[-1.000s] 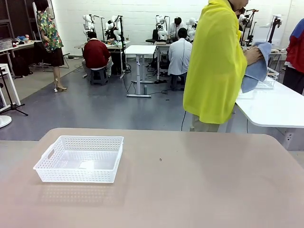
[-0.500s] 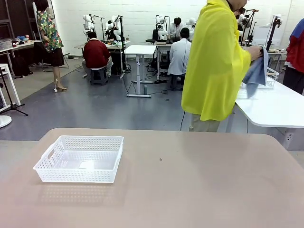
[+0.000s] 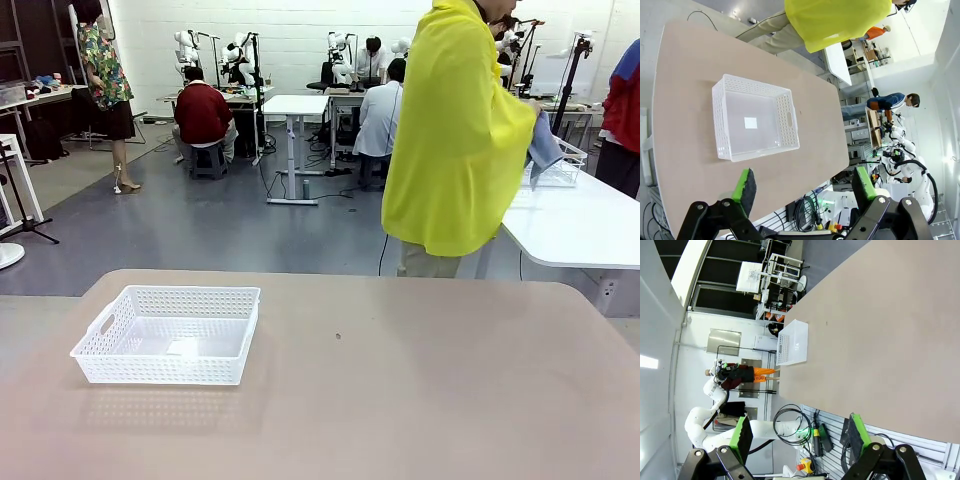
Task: Clean and organize the cups into the basket.
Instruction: Pick up the Organizing basket and move it to the center of the table, then pick up the Reusable plastic cup from the right side of the table and place it inside the Organizing basket.
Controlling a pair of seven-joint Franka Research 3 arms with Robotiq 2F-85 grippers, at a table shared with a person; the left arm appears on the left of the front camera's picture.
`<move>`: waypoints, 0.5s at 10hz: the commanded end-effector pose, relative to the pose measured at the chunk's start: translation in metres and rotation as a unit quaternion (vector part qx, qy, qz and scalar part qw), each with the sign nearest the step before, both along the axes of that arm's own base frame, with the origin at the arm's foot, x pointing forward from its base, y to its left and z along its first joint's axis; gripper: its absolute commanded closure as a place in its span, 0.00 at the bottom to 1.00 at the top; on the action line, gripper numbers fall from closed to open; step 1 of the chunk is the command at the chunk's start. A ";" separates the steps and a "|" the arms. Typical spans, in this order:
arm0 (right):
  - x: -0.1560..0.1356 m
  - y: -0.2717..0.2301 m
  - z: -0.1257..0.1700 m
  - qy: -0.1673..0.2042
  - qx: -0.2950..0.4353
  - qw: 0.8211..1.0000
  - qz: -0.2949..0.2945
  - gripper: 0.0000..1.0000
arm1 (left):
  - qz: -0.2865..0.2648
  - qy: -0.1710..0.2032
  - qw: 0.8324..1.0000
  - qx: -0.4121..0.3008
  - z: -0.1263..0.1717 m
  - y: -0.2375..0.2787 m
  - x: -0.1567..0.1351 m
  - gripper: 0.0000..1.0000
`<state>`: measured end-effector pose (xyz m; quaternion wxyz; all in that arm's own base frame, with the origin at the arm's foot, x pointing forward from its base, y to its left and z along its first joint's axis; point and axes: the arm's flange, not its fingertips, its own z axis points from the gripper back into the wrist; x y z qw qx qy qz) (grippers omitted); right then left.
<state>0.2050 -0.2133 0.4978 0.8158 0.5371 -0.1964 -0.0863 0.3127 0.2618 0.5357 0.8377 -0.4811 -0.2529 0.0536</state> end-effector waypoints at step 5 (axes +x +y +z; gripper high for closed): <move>0.003 0.002 0.000 0.000 0.001 1.000 0.005 0.00 | -0.001 -0.004 1.000 -0.004 0.001 -0.001 0.001 0.00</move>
